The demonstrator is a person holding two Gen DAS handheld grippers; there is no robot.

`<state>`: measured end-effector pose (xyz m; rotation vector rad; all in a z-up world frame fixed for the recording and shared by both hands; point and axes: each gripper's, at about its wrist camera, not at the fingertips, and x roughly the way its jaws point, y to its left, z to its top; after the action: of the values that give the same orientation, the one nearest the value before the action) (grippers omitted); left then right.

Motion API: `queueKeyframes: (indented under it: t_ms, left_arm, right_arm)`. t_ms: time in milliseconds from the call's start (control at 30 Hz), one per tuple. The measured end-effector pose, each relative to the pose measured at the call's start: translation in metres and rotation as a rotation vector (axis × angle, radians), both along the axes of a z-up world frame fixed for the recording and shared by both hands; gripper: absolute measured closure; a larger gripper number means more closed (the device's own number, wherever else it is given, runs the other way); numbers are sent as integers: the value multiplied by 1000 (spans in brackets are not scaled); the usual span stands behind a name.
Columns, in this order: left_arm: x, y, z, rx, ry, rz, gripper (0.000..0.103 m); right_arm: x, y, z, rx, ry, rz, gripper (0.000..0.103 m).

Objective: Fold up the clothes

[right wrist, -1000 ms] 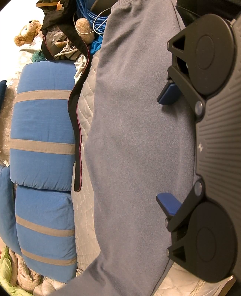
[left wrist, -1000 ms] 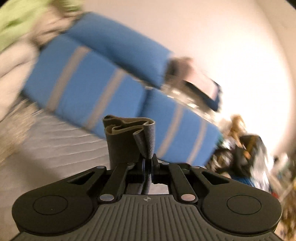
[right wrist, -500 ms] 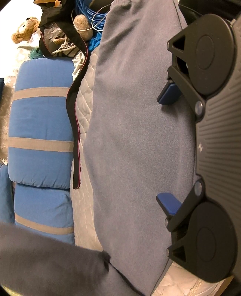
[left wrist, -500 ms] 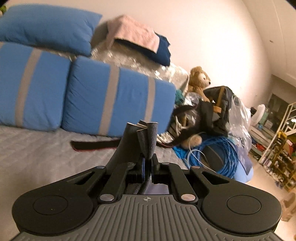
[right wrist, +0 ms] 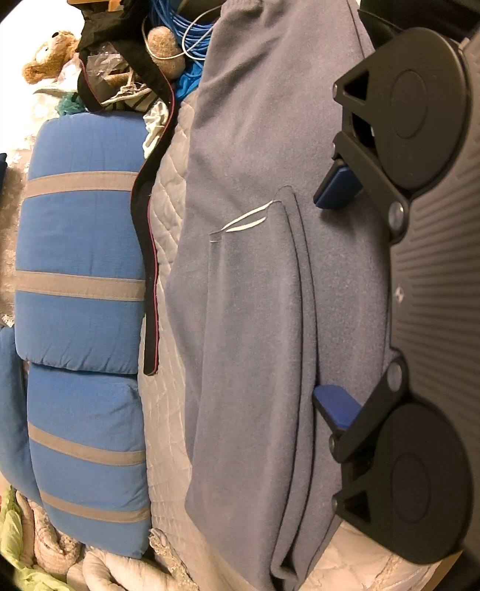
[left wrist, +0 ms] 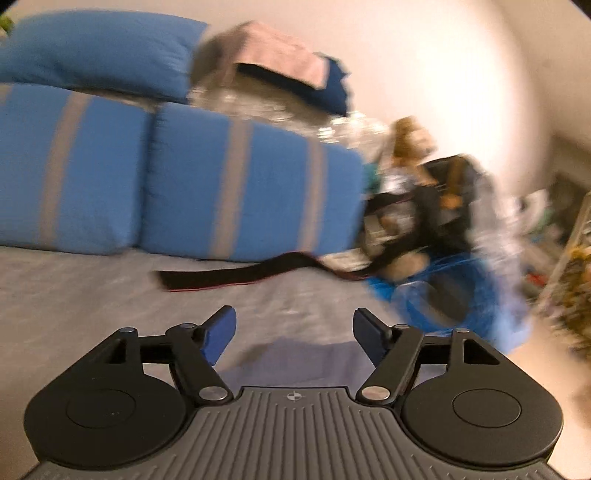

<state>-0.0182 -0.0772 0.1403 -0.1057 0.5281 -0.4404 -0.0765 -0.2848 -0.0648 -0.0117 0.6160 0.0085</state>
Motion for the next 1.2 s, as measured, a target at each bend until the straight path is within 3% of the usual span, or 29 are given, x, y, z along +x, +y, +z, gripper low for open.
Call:
queueKeyframes:
  t_ms: [100, 200, 300, 400, 500, 600, 733, 867, 1000, 1200]
  left_arm:
    - [-9, 11, -22, 110, -23, 57, 30]
    - [-15, 28, -45, 89, 11, 61, 23]
    - [-18, 45, -66, 39, 62, 77, 23]
    - [-17, 55, -77, 50, 85, 108, 23]
    - [-18, 62, -79, 60, 88, 139, 23]
    - [-18, 73, -81, 26, 100, 156, 23]
    - [-16, 79, -83, 9, 133, 187, 23]
    - [-14, 82, -84, -13, 150, 197, 23]
    - [-13, 81, -85, -1, 153, 211, 23]
    - [-12, 80, -86, 1, 156, 207, 23]
  right_arm:
    - [-1, -4, 4, 42, -6, 3, 1]
    - [-4, -6, 10, 78, -22, 36, 1]
    - [-3, -8, 18, 98, -21, 69, 1]
    - [-1, -9, 27, 44, -6, 97, 1]
    - [-2, -3, 40, -123, -10, 162, 1]
    - [-4, 5, 48, -372, -40, 246, 0]
    - [-5, 16, 38, -769, -65, 391, 0]
    - [-7, 24, 15, -1058, -63, 536, 0]
    - [-3, 29, -2, -1209, -37, 605, 0]
    - [6, 34, -16, -1340, -45, 634, 0]
